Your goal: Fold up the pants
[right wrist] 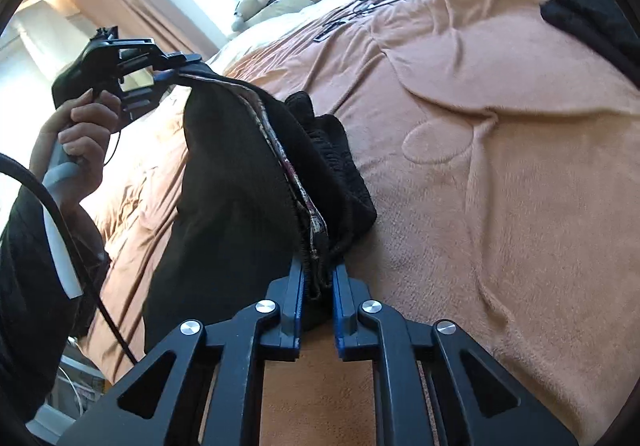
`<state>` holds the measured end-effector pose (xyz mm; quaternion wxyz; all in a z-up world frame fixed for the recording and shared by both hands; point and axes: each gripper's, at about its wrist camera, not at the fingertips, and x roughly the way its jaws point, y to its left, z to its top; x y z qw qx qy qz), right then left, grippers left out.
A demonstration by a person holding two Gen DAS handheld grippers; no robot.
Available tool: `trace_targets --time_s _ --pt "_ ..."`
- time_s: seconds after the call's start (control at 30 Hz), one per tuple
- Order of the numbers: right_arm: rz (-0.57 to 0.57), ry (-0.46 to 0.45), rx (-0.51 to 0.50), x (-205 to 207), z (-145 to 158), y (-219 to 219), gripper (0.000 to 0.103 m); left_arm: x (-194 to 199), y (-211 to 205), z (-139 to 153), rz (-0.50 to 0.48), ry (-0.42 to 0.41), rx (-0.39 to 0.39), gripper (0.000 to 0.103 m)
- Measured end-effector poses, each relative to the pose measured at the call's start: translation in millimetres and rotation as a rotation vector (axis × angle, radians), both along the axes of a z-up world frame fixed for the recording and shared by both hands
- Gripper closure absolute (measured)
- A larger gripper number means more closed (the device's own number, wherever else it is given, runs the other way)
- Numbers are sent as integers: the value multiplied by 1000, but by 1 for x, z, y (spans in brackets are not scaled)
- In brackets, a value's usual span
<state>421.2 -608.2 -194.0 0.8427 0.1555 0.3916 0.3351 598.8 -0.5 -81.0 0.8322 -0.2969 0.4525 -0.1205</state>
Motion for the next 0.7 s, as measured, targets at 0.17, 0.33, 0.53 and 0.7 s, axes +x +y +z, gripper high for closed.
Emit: trace_targets --time_s 0.17,0.33,0.53,0.7 --pt "2 15 25 -3 4 1 95 -9 8 -2 21 -27 8 32" --pt "7 18 38 -1 6 1 96 -32 25 -12 36 0 23 32" --pt "9 71 118 -3 5 -9 97 -76 52 -33 59 50 46 32" --pt "32 129 204 -4 5 -17 98 -116 72 -51 77 89 51 32"
